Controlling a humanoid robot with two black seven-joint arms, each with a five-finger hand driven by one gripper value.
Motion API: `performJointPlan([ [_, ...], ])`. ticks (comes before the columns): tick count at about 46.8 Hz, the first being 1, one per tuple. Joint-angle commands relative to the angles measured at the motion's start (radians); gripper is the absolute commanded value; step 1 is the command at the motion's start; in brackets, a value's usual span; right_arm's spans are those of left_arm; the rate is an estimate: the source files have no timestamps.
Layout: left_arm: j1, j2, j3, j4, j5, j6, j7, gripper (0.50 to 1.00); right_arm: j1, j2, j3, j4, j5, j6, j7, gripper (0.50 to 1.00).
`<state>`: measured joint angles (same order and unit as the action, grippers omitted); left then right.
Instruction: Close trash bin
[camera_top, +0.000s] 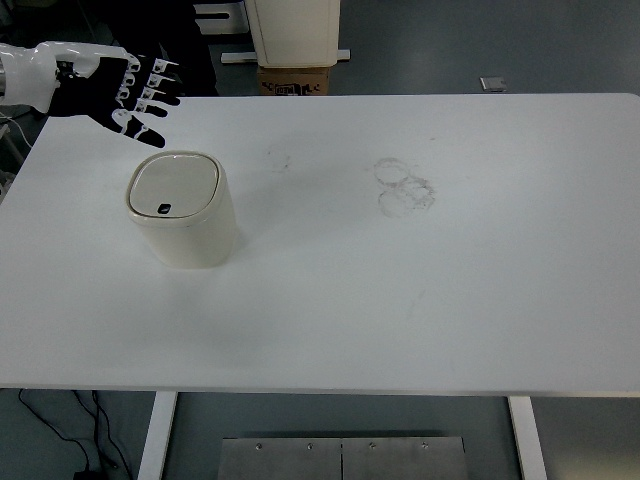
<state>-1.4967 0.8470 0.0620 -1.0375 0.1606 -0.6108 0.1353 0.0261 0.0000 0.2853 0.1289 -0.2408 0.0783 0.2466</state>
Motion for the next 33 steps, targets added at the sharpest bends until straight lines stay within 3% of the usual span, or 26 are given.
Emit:
performJointPlan([
  [1,0.029,-0.002,-0.010,0.037,-0.062,0.000,0.000,1.000,0.000,0.000,0.000,0.000,0.000,0.000,0.000,0.991],
  [10,0.150,-0.020,-0.103,0.143,-0.183,0.000,-0.005,1.000,0.000,0.000,0.000,0.000,0.000,0.000,0.000,0.991],
  [22,0.325,-0.043,-0.304,0.263,-0.315,0.000,-0.083,1.000,0.000,0.000,0.000,0.000,0.000,0.000,0.000,0.991],
  [33,0.478,-0.126,-0.471,0.450,-0.331,0.000,-0.129,1.000,0.000,0.000,0.000,0.000,0.000,0.000,-0.001,0.991],
])
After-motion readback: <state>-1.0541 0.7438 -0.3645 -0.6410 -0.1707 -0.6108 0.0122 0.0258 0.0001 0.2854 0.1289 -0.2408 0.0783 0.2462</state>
